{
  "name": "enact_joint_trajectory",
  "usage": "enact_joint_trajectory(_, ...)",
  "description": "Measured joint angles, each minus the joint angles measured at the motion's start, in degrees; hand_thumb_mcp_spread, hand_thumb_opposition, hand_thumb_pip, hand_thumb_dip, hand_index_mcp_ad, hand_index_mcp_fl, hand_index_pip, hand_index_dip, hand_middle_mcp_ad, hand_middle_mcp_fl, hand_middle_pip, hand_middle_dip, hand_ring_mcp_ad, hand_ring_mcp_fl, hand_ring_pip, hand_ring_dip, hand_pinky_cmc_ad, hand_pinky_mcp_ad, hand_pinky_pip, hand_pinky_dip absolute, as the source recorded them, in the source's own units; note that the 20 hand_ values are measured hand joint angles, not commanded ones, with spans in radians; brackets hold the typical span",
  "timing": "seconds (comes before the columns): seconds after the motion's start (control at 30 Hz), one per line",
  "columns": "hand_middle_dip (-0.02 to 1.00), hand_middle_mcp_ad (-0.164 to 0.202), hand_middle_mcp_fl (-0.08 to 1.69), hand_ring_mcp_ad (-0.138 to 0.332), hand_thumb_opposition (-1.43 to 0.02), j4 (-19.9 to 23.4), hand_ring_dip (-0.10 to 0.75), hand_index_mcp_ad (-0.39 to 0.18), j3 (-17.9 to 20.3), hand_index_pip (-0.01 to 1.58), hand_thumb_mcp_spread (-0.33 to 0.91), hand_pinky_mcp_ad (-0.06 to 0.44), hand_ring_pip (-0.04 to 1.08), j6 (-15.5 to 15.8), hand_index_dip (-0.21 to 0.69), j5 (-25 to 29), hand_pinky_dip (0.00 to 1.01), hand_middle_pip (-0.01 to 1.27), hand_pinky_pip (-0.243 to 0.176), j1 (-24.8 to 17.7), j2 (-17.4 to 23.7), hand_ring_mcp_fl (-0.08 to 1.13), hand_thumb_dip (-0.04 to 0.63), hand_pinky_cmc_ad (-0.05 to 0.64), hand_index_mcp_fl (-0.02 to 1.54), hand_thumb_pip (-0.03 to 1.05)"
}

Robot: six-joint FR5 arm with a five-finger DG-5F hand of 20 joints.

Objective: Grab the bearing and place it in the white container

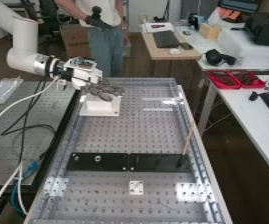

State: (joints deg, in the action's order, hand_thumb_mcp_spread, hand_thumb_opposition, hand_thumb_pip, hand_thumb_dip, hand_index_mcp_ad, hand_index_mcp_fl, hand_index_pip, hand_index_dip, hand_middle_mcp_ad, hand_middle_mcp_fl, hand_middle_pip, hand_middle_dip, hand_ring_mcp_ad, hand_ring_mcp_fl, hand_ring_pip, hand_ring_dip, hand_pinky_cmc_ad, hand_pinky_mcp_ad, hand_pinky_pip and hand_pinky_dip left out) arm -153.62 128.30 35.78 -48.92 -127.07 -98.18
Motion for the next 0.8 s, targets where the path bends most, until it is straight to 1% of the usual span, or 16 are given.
enact_joint_trajectory(0.07,0.14,-0.012,0.06,0.075,-0.84,-1.27,0.044,-0.110,-0.53,1.36,0.38,0.230,0.09,-0.53,0.164,-0.33,0.14,0.10,-0.063,0.45,0.00,0.02,0.253,0.312,0.14,0.66)
enact_joint_trajectory(0.1,0.14,-0.010,0.05,0.075,-0.84,-1.43,0.044,-0.105,-0.62,1.31,0.36,0.234,0.09,-0.62,0.152,-0.41,0.14,0.10,-0.063,0.54,0.00,0.02,0.253,0.312,0.11,0.66)
enact_joint_trajectory(0.13,0.14,-0.012,0.05,0.075,-0.82,-1.85,0.044,-0.115,-0.83,1.25,0.35,0.234,0.09,-0.86,0.138,-0.72,0.14,0.10,-0.063,0.76,0.08,0.02,0.253,0.316,0.07,0.68)
enact_joint_trajectory(0.2,0.14,-0.014,0.05,0.075,-0.82,-2.16,0.044,-0.110,-0.97,1.19,0.32,0.234,0.09,-0.87,0.119,-1.20,0.14,0.10,-0.063,1.03,0.50,0.02,0.250,0.316,0.04,0.71)
enact_joint_trajectory(0.27,0.14,-0.014,0.05,0.079,-0.80,-2.32,0.044,-0.113,-1.12,1.12,0.29,0.234,0.09,-0.63,0.108,-1.62,0.15,0.10,-0.063,1.33,1.03,0.02,0.253,0.316,0.04,0.71)
enact_joint_trajectory(0.33,0.14,-0.005,0.05,0.077,-0.80,-2.49,0.044,-0.113,-1.34,1.03,0.28,0.230,0.09,-0.17,0.091,-2.14,0.15,0.10,-0.065,1.73,1.62,0.02,0.253,0.316,0.02,0.72)
enact_joint_trajectory(0.4,0.14,-0.005,0.05,0.075,-0.77,-2.66,0.044,-0.112,-1.75,0.98,0.27,0.234,0.08,0.72,0.091,-2.90,0.16,0.09,-0.072,2.50,2.59,0.01,0.253,0.316,0.02,0.73)
enact_joint_trajectory(0.47,0.14,-0.005,0.05,0.075,-0.77,-2.74,0.044,-0.113,-2.19,0.96,0.25,0.250,0.08,1.21,0.091,-3.54,0.17,0.09,-0.072,3.23,3.57,0.01,0.248,0.316,0.02,0.73)
enact_joint_trajectory(0.57,0.14,-0.003,0.05,0.080,-0.77,-2.54,0.044,-0.106,-3.17,0.91,0.22,0.250,0.09,1.95,0.091,-4.82,0.17,0.09,-0.075,4.65,5.78,0.01,0.239,0.316,0.02,0.73)
enact_joint_trajectory(0.63,0.14,-0.005,0.05,0.086,-0.77,-2.42,0.044,-0.108,-4.22,0.87,0.22,0.246,0.09,2.84,0.094,-6.07,0.17,0.09,-0.075,5.82,7.39,0.01,0.236,0.316,0.02,0.73)
enact_joint_trajectory(0.67,0.14,0.000,0.05,0.089,-0.78,-2.42,0.044,-0.110,-5.26,0.84,0.22,0.246,0.09,3.44,0.094,-7.25,0.17,0.09,-0.075,6.86,8.51,0.01,0.236,0.316,0.02,0.73)
enact_joint_trajectory(0.7,0.14,0.000,0.05,0.089,-0.76,-2.42,0.044,-0.103,-5.71,0.79,0.23,0.248,0.09,3.64,0.091,-7.83,0.17,0.09,-0.075,7.31,8.92,0.01,0.236,0.316,0.02,0.73)
enact_joint_trajectory(0.77,0.14,0.000,0.05,0.093,-0.76,-2.47,0.040,-0.110,-7.91,0.71,0.22,0.243,0.08,4.54,0.091,-10.84,0.17,0.10,-0.075,9.48,10.54,0.01,0.229,0.325,0.02,0.73)
enact_joint_trajectory(0.8,0.14,0.000,0.05,0.089,-0.76,-2.68,0.044,-0.105,-9.10,0.64,0.22,0.253,0.08,4.91,0.091,-12.54,0.19,0.10,-0.073,10.63,11.15,0.02,0.222,0.326,0.02,0.73)
